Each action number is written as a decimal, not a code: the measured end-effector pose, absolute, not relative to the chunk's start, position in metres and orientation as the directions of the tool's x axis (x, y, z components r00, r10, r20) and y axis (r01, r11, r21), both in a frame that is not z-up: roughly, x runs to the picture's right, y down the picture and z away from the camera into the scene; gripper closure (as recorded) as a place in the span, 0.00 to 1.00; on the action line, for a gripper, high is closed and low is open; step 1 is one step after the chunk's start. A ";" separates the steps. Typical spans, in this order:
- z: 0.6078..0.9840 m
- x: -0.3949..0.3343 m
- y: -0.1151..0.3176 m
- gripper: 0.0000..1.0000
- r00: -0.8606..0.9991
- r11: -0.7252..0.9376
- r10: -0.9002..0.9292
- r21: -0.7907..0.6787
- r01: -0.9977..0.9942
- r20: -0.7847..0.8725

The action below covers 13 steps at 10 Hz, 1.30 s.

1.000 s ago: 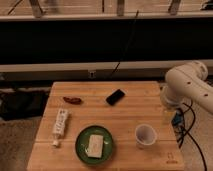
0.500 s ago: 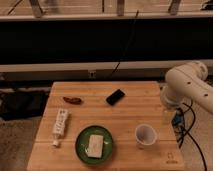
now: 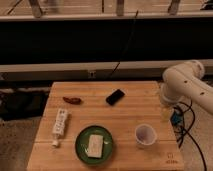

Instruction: Push the eraser across the table

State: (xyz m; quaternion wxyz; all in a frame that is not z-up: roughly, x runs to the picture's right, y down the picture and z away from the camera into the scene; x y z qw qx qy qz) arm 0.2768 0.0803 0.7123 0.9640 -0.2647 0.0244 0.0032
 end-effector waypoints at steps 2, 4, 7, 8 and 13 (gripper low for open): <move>0.720 0.275 0.075 0.20 0.998 0.864 -0.021 -0.504 -0.007 -0.050; 0.723 0.272 0.075 0.20 0.998 0.868 -0.031 -0.496 0.001 -0.053; 0.746 0.258 0.057 0.20 0.998 0.876 -0.050 -0.482 0.023 -0.043; 0.749 0.258 0.056 0.20 0.997 0.877 -0.054 -0.481 0.026 -0.045; 0.774 0.244 0.043 0.20 0.997 0.886 -0.074 -0.460 0.050 -0.034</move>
